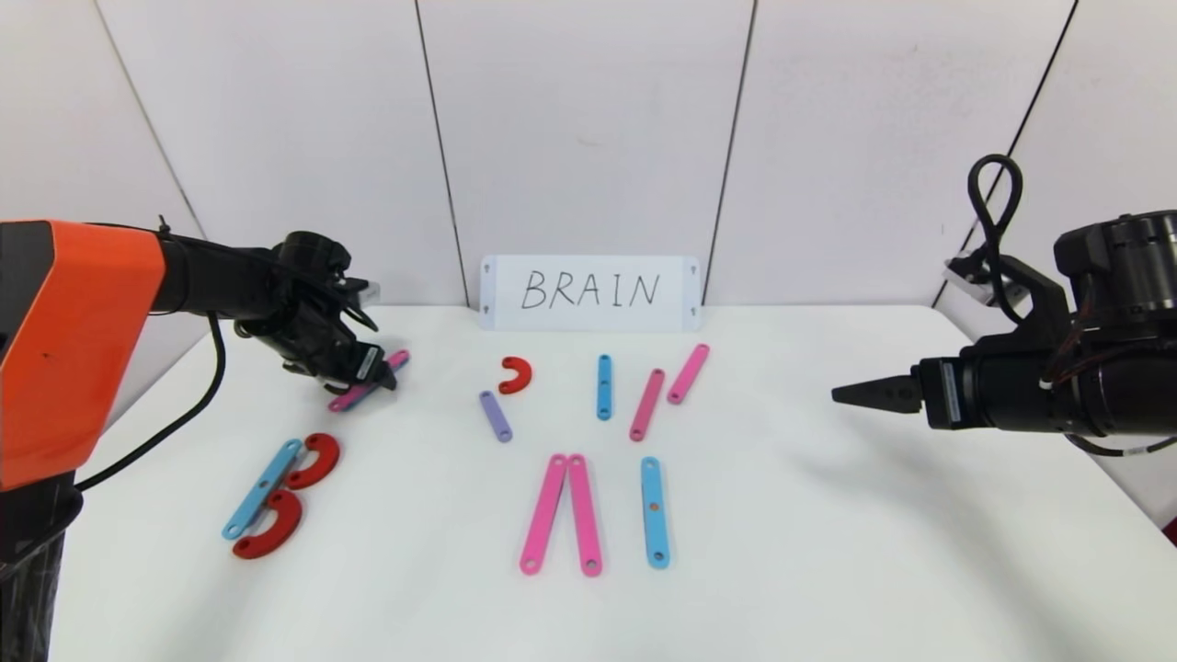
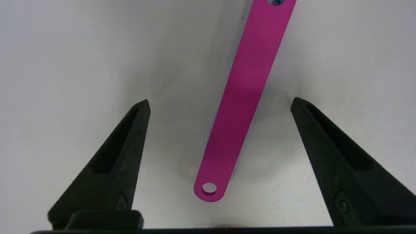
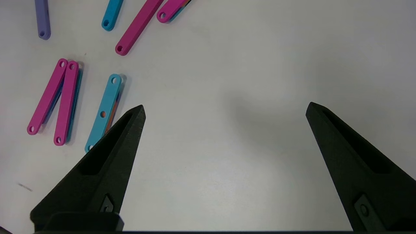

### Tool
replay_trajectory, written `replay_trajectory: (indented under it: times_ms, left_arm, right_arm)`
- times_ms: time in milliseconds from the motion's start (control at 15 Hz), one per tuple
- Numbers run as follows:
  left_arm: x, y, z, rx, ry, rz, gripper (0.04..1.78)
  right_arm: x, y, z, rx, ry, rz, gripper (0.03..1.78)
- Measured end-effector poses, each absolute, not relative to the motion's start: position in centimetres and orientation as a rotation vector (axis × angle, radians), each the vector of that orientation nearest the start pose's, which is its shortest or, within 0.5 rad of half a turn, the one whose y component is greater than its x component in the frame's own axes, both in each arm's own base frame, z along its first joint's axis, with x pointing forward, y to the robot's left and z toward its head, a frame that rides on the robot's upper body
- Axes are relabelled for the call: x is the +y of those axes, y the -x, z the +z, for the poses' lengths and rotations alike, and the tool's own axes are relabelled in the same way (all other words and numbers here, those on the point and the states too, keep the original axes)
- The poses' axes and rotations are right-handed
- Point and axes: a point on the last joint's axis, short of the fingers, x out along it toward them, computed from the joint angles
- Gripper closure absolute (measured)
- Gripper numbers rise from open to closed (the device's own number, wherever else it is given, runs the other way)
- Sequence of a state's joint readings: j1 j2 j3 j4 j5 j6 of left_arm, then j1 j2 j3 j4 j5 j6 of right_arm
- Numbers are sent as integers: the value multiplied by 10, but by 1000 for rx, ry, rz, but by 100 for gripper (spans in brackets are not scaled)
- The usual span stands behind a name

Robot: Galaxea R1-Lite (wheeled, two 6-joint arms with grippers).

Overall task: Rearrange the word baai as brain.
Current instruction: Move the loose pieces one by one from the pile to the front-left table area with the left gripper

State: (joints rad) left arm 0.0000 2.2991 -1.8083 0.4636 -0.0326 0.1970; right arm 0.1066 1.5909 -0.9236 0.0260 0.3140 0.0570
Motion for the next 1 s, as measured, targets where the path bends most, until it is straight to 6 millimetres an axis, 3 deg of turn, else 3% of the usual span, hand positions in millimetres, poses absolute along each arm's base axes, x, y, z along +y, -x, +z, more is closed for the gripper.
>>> replay_trajectory:
  times_ms: [333, 467, 733, 1000]
  left_arm:
    - [-1, -448, 122, 954, -154, -133, 126]
    - [-1, -448, 122, 957, -146, -132, 149]
    - [-2, -437, 129, 1007, -126, -152, 152]
    - [-12, -418, 153, 1031, -37, -146, 152]
  right_arm:
    - [36, -266, 186, 707, -124, 384, 8]
    - [36, -265, 186, 707, -122, 384, 8]
    - [37, -265, 186, 707, -120, 386, 8]
    - [37, -265, 186, 708, -120, 387, 8]
